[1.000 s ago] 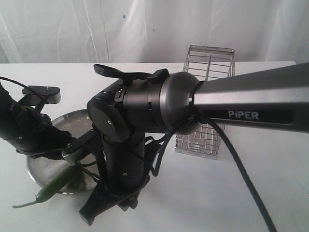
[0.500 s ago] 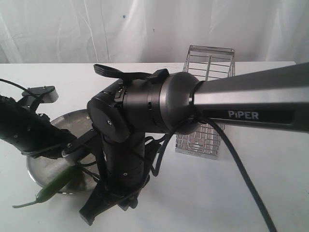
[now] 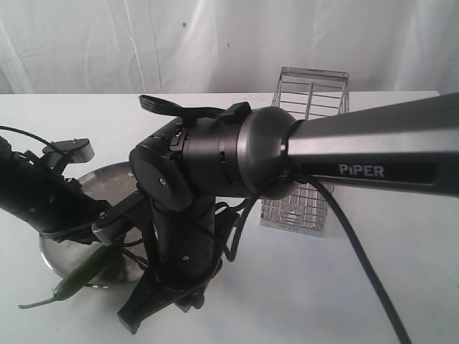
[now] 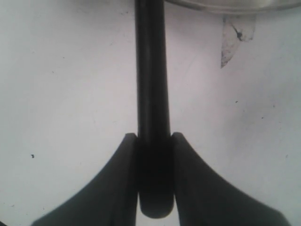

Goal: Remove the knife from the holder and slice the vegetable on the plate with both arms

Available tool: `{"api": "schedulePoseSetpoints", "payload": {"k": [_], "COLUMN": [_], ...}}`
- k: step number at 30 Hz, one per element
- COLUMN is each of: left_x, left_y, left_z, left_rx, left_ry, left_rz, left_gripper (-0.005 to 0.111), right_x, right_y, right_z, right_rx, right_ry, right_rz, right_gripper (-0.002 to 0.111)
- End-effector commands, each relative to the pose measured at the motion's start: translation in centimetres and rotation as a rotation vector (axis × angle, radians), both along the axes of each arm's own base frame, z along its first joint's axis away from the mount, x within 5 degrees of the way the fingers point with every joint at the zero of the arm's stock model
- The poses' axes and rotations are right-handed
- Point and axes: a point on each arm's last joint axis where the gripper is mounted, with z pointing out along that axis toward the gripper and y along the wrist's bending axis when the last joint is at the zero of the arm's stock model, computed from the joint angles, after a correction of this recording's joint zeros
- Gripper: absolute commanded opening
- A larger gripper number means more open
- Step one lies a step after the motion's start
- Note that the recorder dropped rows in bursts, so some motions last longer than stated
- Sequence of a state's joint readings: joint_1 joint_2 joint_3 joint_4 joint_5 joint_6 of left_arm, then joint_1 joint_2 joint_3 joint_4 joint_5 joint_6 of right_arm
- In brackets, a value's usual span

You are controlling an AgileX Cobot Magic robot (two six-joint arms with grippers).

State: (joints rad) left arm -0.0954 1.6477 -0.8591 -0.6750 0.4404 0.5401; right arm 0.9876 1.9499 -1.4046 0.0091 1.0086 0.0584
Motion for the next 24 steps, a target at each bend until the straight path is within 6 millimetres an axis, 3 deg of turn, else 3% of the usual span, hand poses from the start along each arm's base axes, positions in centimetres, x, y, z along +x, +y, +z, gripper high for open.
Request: {"api": "schedulePoseSetpoints", "payload": {"k": [1, 6, 10, 14, 20, 24], "left_x": [0.0, -0.2, -0.2, 0.1, 0.3, -0.3], "left_y": [0.0, -0.1, -0.1, -0.4, -0.6, -0.3], "left_z": [-0.2, -3.7, -4.2, -3.2, 0.2, 0.8], "left_rx": [-0.005, 0.051, 0.054, 0.031, 0.006, 0.037], "left_ry": [-0.003, 0.084, 0.112, 0.104, 0.023, 0.03], "left_rz": [0.008, -0.013, -0.023, -0.04, -0.063, -0.07], "left_gripper": [0.064, 0.064, 0.064, 0.064, 0.064, 0.064], "right_x": [0.2, 0.1, 0.1, 0.1, 0.2, 0.1], "right_y": [0.0, -0.1, -0.1, -0.2, -0.1, 0.0], "right_z": [0.3, 0.3, 0.2, 0.2, 0.3, 0.3], "right_rx": [0.006, -0.005, -0.012, -0.014, -0.004, 0.002], "right_ry": [-0.015, -0.007, -0.002, -0.001, -0.008, -0.001], "right_rz": [0.008, 0.006, 0.006, 0.006, 0.006, 0.001], "right_gripper": [0.0, 0.0, 0.0, 0.0, 0.0, 0.0]}}
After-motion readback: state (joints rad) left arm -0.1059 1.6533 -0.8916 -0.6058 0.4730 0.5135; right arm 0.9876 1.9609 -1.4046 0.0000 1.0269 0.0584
